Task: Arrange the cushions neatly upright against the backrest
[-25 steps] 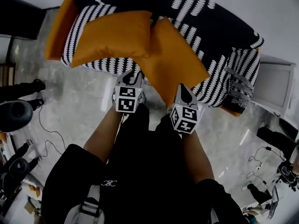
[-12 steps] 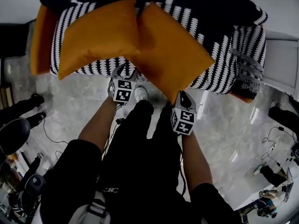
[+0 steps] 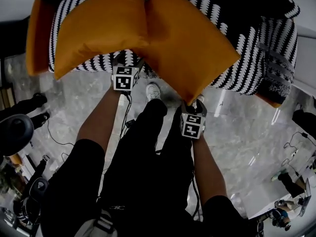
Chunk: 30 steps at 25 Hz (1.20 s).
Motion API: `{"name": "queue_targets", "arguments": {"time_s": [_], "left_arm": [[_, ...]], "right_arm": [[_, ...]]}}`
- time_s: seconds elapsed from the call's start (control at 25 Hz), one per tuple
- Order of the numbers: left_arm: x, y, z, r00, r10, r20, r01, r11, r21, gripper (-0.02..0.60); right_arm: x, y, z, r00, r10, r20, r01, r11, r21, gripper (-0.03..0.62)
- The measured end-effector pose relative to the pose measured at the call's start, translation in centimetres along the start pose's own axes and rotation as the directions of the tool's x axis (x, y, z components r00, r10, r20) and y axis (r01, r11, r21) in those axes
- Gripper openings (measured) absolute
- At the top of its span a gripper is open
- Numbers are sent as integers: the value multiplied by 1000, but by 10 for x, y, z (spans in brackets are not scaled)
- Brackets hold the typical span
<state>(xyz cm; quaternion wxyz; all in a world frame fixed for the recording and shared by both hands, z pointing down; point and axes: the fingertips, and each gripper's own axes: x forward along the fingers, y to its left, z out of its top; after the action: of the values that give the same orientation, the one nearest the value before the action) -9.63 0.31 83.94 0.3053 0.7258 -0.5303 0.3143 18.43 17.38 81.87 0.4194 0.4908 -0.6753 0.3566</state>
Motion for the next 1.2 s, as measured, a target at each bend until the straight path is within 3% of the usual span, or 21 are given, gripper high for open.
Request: {"name": "queue_targets", "arguments": {"time_s": [0.12, 0.24, 0.4, 0.6, 0.68, 0.76, 0.92, 1.2], "left_arm": [[16, 1, -3, 999, -30, -11, 30, 999, -12, 394], [28, -8, -1, 999, -49, -10, 49, 998, 27, 385], [42, -34, 4, 997, -73, -5, 73, 994, 76, 257], [42, -29, -4, 998, -54, -15, 55, 996, 74, 139], [36, -26, -4, 999, -44, -22, 45, 997, 69, 62], [32, -26, -1, 998, -55, -32, 56, 997, 46, 31], [23, -32, 7, 993, -110, -45, 111, 993, 28, 21], [-17, -57, 34, 988, -155, -15, 156, 987, 37, 21]], "right_arm": [[17, 1, -5, 1000, 3, -20, -3, 1000, 7, 276], [31, -3, -7, 999, 9, -32, -8, 1000, 22, 278], [45, -23, -2, 999, -17, -31, 18, 998, 56, 214], [59, -17, 0, 998, -50, -39, 51, 998, 37, 131], [58, -12, 7, 999, -45, -26, 47, 997, 61, 74], [53, -11, 13, 1000, -31, -5, 31, 994, 103, 46], [35, -21, 22, 998, -21, 56, 13, 991, 136, 32], [-20, -60, 66, 979, -147, 141, 120, 976, 184, 23]]}}
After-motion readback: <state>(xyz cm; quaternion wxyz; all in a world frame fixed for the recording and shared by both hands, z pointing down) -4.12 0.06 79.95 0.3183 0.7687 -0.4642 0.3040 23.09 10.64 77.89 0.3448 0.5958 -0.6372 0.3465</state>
